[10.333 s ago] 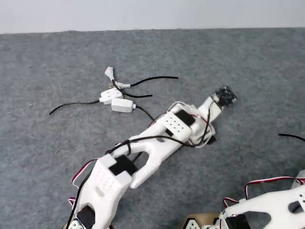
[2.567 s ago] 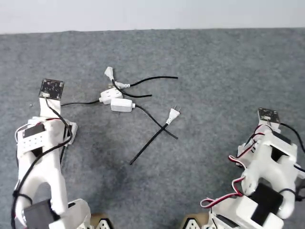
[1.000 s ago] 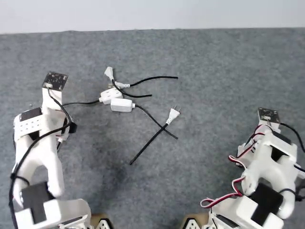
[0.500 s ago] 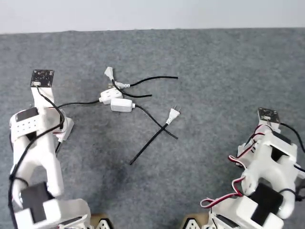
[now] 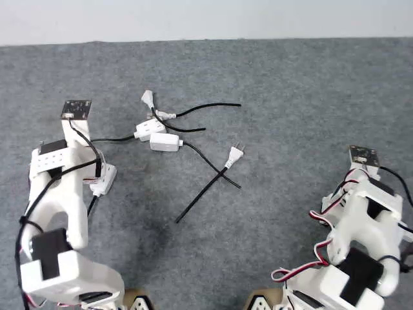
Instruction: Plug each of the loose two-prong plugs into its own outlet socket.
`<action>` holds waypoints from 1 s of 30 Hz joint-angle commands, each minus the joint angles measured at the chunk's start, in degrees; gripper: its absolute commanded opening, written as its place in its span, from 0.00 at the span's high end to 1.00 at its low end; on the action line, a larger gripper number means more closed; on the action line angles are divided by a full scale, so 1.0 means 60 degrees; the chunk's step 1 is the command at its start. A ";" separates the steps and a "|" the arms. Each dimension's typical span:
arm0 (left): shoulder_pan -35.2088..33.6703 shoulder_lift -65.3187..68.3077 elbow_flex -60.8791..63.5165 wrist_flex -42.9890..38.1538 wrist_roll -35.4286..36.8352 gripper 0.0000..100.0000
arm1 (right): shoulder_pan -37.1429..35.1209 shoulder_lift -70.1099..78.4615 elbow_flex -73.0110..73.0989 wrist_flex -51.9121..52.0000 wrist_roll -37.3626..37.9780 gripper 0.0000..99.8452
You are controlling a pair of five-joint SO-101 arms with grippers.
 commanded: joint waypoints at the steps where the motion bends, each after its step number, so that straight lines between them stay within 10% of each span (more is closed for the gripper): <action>1: 0.0088 -0.0967 -0.0168 0.0234 0.0103 0.99 | 0.0110 -0.0388 0.0015 -0.0212 0.0029 0.92; 12: 0.0469 -0.1700 0.0359 0.1245 -0.0440 0.68 | 0.0110 -0.0388 0.0029 -0.0212 0.0029 0.92; 30: 0.0176 0.0571 0.0051 0.0000 -0.1729 0.70 | 0.0110 -0.0388 0.0029 -0.0212 0.0029 0.92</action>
